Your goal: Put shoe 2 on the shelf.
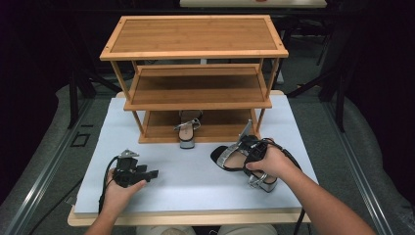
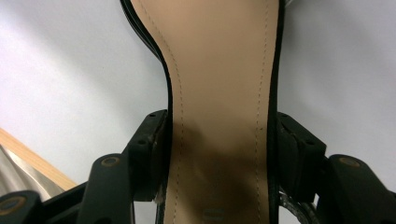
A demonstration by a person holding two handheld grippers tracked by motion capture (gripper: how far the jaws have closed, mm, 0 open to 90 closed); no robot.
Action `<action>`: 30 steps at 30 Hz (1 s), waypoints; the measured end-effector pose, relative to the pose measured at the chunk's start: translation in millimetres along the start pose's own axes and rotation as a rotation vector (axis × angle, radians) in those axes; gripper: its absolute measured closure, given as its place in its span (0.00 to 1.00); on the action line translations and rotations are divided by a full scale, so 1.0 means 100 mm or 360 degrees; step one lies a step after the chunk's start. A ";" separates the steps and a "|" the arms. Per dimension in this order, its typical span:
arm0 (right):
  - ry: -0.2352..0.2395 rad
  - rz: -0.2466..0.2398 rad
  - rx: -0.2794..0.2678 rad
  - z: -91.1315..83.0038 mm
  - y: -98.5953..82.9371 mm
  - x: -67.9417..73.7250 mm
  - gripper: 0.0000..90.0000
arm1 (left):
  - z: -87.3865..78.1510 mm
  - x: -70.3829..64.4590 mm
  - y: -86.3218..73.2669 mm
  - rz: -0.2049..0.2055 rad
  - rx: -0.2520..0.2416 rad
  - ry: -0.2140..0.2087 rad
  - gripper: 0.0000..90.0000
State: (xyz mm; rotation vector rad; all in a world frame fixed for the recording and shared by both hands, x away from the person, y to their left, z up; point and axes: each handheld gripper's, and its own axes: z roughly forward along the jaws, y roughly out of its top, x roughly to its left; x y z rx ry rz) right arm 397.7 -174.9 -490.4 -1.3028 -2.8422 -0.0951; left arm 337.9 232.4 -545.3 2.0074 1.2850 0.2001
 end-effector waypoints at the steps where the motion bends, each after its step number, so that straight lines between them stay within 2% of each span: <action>1: 0.0000 0.0000 0.0000 0.00 0.00 0.00 0.46 | 0.00 0.00 0.01 0.0002 0.0005 -0.0002 0.44; 3: -0.0042 0.0003 -0.0035 -0.06 -0.03 -0.04 0.46 | 0.01 -0.01 0.02 0.0004 0.0000 -0.0008 0.44; 4: -0.0027 0.0020 -0.0046 -0.08 -0.04 -0.05 0.46 | 0.01 -0.01 0.02 0.0004 -0.0004 -0.0008 0.44; 5: -0.0046 0.0031 -0.0067 -0.11 -0.06 -0.07 0.46 | 0.02 -0.01 0.03 0.0007 -0.0005 -0.0008 0.44; 9: 0.0001 0.0114 -0.0186 -0.21 -0.10 -0.18 0.46 | 0.03 -0.01 0.03 0.0011 0.0006 -0.0011 0.44; 10: -0.0019 0.0147 -0.0236 -0.23 -0.07 -0.20 0.46 | 0.03 -0.01 0.04 0.0010 0.0006 -0.0013 0.44; 16: -0.0006 0.0231 -0.0321 -0.18 0.10 -0.23 0.46 | 0.03 -0.01 0.04 0.0014 0.0003 -0.0013 0.44; 18: 0.0004 0.0293 -0.0344 -0.11 0.21 -0.23 0.46 | 0.02 -0.01 0.04 0.0013 0.0003 -0.0014 0.44; 22: -0.0005 0.0345 -0.0361 0.00 0.36 -0.21 0.46 | 0.02 0.00 0.03 0.0008 0.0001 -0.0015 0.44; 23: 0.0016 0.0372 -0.0351 0.04 0.43 -0.20 0.46 | 0.02 0.00 0.03 0.0010 0.0002 -0.0015 0.44; 28: 0.0016 0.0415 -0.0319 0.13 0.50 -0.16 0.46 | 0.02 0.00 0.03 0.0013 0.0002 -0.0016 0.44; 29: 0.0025 0.0440 -0.0305 0.16 0.50 -0.15 0.45 | 0.02 0.00 0.03 0.0016 0.0003 -0.0015 0.44; 30: 0.0166 0.0461 -0.0315 0.13 0.49 -0.18 0.42 | 0.02 0.00 0.03 0.0017 0.0002 -0.0014 0.44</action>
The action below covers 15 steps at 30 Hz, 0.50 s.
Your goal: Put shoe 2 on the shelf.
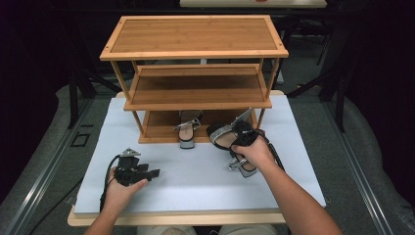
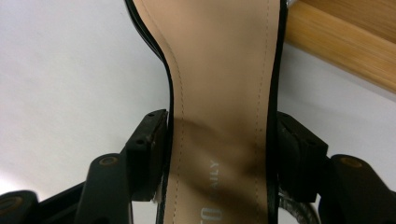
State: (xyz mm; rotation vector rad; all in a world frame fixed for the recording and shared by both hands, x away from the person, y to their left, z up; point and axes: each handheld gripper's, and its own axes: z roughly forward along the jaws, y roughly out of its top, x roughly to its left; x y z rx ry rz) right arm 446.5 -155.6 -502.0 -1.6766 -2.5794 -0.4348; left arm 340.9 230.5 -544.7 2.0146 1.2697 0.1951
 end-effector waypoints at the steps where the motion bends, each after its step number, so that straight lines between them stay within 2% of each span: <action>1: -0.0062 0.0006 -0.0052 0.00 -0.01 0.02 0.40 | 0.00 0.00 0.00 0.0004 0.0001 -0.0001 0.44; 3: -0.0035 -0.0001 -0.0058 -0.02 -0.02 0.02 0.36 | 0.00 0.00 0.00 0.0004 0.0002 -0.0002 0.44; 5: -0.0077 -0.0040 -0.0110 -0.10 -0.04 0.05 0.36 | 0.01 -0.01 0.00 0.0005 0.0001 -0.0001 0.44; 9: -0.0050 -0.0126 -0.0264 -0.37 -0.12 0.13 0.35 | 0.02 -0.01 0.00 0.0004 0.0010 -0.0001 0.44; 11: -0.0063 -0.0217 -0.0316 -0.52 -0.18 0.16 0.36 | 0.01 -0.01 0.00 0.0005 0.0004 -0.0004 0.44; 13: -0.0042 -0.0254 -0.0340 -0.63 -0.26 0.17 0.36 | 0.01 -0.01 0.00 0.0001 0.0000 -0.0001 0.44; 15: -0.0011 -0.0268 -0.0378 -0.75 -0.39 0.12 0.37 | 0.01 0.00 -0.01 -0.0005 0.0001 0.0004 0.44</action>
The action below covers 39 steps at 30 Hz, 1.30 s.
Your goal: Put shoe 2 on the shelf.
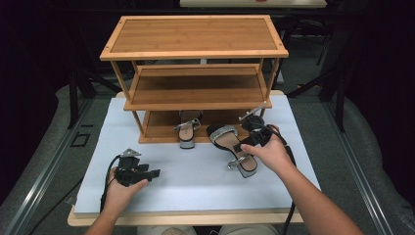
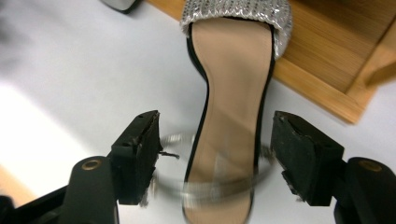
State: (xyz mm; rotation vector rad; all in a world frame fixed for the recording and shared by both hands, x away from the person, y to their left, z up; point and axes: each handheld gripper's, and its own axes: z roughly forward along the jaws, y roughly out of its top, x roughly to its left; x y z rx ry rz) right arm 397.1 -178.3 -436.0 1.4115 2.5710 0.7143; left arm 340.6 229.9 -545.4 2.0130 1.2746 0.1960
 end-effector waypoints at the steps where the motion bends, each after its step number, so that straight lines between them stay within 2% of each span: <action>1: 0.0024 0.0000 -0.0015 -0.04 -0.04 -0.02 0.37 | 0.00 0.00 0.00 0.0000 0.0003 0.0001 0.44; 2: 0.0065 -0.0001 -0.0030 -0.10 -0.12 -0.06 0.37 | 0.00 0.00 0.00 0.0001 0.0004 0.0000 0.44; 3: 0.0070 0.0005 -0.0029 -0.12 -0.17 -0.07 0.37 | 0.00 0.00 0.00 0.0000 0.0005 -0.0001 0.44; 4: 0.0053 0.0007 -0.0031 -0.13 -0.25 -0.09 0.37 | 0.00 0.00 0.00 -0.0002 0.0003 0.0001 0.44; 6: 0.0003 -0.0041 -0.0042 -0.12 -0.40 -0.13 0.37 | 0.01 0.00 0.00 0.0005 0.0008 -0.0001 0.44; 8: 0.0003 -0.0046 -0.0015 -0.06 -0.53 -0.16 0.37 | 0.01 -0.01 0.00 0.0006 0.0008 0.0002 0.44; 10: 0.0049 -0.0047 0.0024 0.09 -0.68 -0.17 0.35 | 0.02 -0.01 0.00 0.0006 0.0011 0.0006 0.44; 11: 0.0049 -0.0047 0.0024 0.09 -0.68 -0.17 0.35 | 0.02 -0.01 0.00 0.0004 0.0011 0.0006 0.44; 15: 0.0097 -0.0044 0.0062 0.30 -0.76 -0.13 0.38 | 0.04 -0.01 0.00 -0.0003 0.0019 0.0002 0.44; 18: 0.0070 -0.0049 0.0041 0.40 -0.77 -0.05 0.38 | 0.04 -0.01 0.00 -0.0008 0.0016 0.0005 0.44; 21: 0.0154 -0.0090 0.0021 0.46 -0.77 0.06 0.38 | 0.04 0.00 0.00 -0.0012 0.0022 0.0003 0.44; 23: 0.0124 -0.0180 0.0007 0.56 -0.77 0.20 0.35 | 0.04 0.00 -0.01 -0.0008 0.0025 0.0001 0.44; 24: 0.0124 -0.0180 0.0007 0.56 -0.77 0.20 0.35 | 0.04 0.00 -0.01 -0.0004 0.0022 0.0000 0.44; 27: 0.0050 -0.0264 -0.0024 0.67 -0.77 0.27 0.35 | 0.03 -0.01 0.00 0.0001 0.0020 -0.0001 0.44; 29: 0.0044 -0.0248 -0.0051 0.73 -0.78 0.27 0.33 | 0.04 0.00 -0.01 -0.0007 0.0018 0.0001 0.44; 30: 0.0092 -0.0237 -0.0079 0.75 -0.78 0.26 0.32 | 0.04 0.00 -0.01 -0.0010 0.0019 0.0002 0.44; 31: 0.0088 -0.0235 -0.0087 0.76 -0.78 0.25 0.32 | 0.04 0.00 -0.01 -0.0010 0.0023 0.0000 0.44; 37: 0.0100 -0.0246 -0.0088 0.76 -0.77 0.24 0.32 | 0.04 0.00 -0.01 -0.0007 0.0022 -0.0003 0.44; 38: 0.0047 -0.0252 -0.0065 0.75 -0.76 0.25 0.32 | 0.04 0.00 -0.01 -0.0005 0.0021 -0.0004 0.44; 39: 0.0045 -0.0256 -0.0055 0.75 -0.75 0.25 0.33 | 0.04 0.00 -0.01 -0.0003 0.0022 -0.0005 0.44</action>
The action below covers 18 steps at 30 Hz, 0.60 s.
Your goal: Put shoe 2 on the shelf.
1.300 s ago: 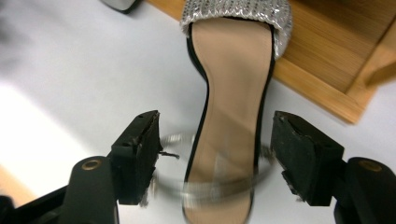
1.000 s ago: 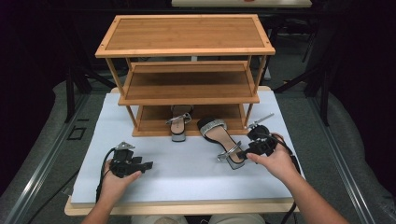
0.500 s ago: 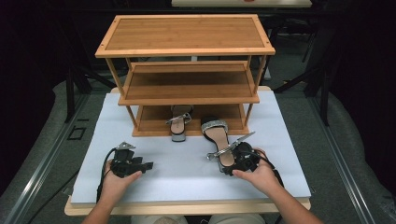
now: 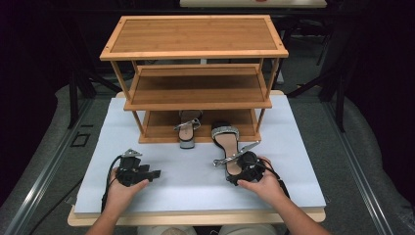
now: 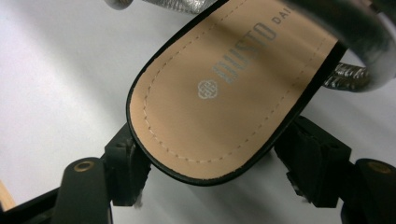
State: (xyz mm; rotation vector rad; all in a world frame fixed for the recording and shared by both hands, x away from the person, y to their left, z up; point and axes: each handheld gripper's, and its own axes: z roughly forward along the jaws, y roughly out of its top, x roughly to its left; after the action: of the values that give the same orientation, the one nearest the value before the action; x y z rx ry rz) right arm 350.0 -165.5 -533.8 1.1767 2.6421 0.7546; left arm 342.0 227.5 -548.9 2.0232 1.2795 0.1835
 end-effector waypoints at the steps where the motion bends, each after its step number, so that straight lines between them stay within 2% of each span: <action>1: -0.0020 -0.0014 0.0025 -0.01 0.01 0.00 0.33 | 0.00 0.00 0.00 0.0002 0.0004 -0.0001 0.44; 3: -0.0036 -0.0022 0.0041 -0.02 0.02 -0.01 0.33 | 0.00 0.00 0.00 0.0002 0.0003 -0.0002 0.44; 4: 0.0095 -0.0009 -0.0011 -0.01 0.02 -0.04 0.33 | 0.00 0.00 0.00 0.0003 0.0004 -0.0002 0.44; 5: -0.0009 -0.0016 0.0023 -0.04 0.03 -0.04 0.33 | 0.00 0.00 0.00 0.0003 0.0007 -0.0002 0.44; 6: 0.0123 0.0003 -0.0027 -0.04 0.03 -0.08 0.33 | 0.01 0.00 0.00 0.0001 0.0010 0.0000 0.44; 7: 0.0054 0.0000 -0.0011 -0.06 0.05 -0.08 0.33 | 0.01 0.00 0.00 0.0000 0.0011 0.0002 0.44; 8: 0.0123 0.0011 -0.0039 -0.07 0.07 -0.11 0.33 | 0.01 -0.01 0.00 0.0000 0.0011 -0.0001 0.44; 9: 0.0064 0.0019 -0.0029 -0.09 0.10 -0.12 0.33 | 0.01 -0.01 0.00 -0.0001 0.0010 0.0000 0.44; 10: 0.0096 0.0027 -0.0052 -0.09 0.12 -0.14 0.33 | 0.02 -0.01 0.00 0.0003 0.0010 -0.0003 0.44; 11: 0.0057 0.0033 -0.0040 -0.10 0.15 -0.15 0.33 | 0.02 -0.01 0.00 0.0002 0.0011 -0.0003 0.44; 13: 0.0087 0.0033 -0.0057 -0.08 0.21 -0.19 0.34 | 0.02 -0.01 0.00 0.0003 0.0011 -0.0003 0.44; 14: 0.0067 0.0024 -0.0056 -0.07 0.24 -0.21 0.34 | 0.03 -0.01 0.00 0.0004 0.0011 -0.0002 0.44; 15: 0.0109 0.0023 -0.0076 -0.05 0.27 -0.24 0.34 | 0.03 -0.02 0.00 0.0003 0.0012 -0.0001 0.44; 16: 0.0013 0.0022 -0.0050 -0.06 0.31 -0.25 0.34 | 0.03 -0.02 0.00 0.0004 0.0013 -0.0001 0.44; 17: 0.0175 0.0033 -0.0115 -0.03 0.34 -0.30 0.34 | 0.03 -0.01 0.00 0.0006 0.0014 -0.0003 0.44; 18: 0.0001 0.0035 -0.0070 -0.04 0.38 -0.30 0.35 | 0.03 -0.01 0.00 0.0006 0.0010 -0.0005 0.44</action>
State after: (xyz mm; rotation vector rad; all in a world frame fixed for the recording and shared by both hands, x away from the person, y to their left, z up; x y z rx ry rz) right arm 393.7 -167.0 -513.6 1.1964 2.6034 0.8128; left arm 342.8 225.1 -550.3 2.0308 1.2756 0.1784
